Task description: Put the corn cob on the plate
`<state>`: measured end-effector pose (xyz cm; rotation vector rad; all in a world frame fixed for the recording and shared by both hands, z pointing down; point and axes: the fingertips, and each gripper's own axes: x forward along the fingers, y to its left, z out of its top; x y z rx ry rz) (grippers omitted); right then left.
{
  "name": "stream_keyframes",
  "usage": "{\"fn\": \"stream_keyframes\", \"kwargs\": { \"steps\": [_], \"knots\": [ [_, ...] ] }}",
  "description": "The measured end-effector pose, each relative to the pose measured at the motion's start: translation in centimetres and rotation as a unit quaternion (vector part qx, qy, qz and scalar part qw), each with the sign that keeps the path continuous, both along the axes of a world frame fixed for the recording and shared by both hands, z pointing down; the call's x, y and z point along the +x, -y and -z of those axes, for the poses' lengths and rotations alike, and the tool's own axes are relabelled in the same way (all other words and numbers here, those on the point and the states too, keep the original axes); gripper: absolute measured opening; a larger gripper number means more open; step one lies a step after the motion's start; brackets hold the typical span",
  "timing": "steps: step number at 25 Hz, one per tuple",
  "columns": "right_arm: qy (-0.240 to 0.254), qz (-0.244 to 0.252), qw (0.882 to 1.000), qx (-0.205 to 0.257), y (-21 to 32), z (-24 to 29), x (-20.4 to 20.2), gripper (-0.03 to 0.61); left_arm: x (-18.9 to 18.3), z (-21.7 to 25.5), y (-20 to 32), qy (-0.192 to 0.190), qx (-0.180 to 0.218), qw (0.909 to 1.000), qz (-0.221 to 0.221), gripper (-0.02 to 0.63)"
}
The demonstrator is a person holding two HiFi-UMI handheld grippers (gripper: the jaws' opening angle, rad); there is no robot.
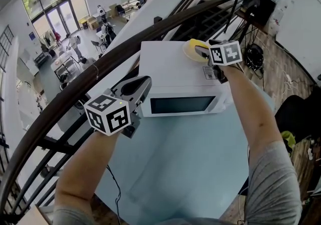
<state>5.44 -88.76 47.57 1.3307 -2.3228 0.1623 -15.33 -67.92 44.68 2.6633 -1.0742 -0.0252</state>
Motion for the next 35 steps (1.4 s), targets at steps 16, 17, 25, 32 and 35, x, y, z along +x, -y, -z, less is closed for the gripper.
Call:
{"fn": "stream_keyframes", "kwargs": {
  "steps": [16,17,25,32,35],
  "knots": [
    [0.045,0.026,0.999,-0.002,-8.4,3.2,1.1,0.253,0.3,4.6,-2.0,0.013,0.011,0.9997,0.017,0.018],
    [0.05,0.029,0.998,-0.002,-9.4,3.4,1.1,0.233,0.4,4.8,-2.4,0.013,0.01,0.9997,0.018,0.018],
    [0.101,0.014,0.995,0.016,-17.3,6.6,2.0,0.056,0.7,6.8,-7.3,0.014,0.007,0.9998,0.013,0.018],
    [0.148,0.019,0.989,0.007,-26.1,4.7,0.0,0.017,-0.5,7.4,-13.0,0.001,0.019,0.9998,-0.004,0.018],
    [0.166,0.015,0.986,0.005,-30.3,4.1,-1.7,0.017,-1.6,7.1,-15.2,-0.005,0.028,0.9994,-0.021,0.018]
  ]
}}
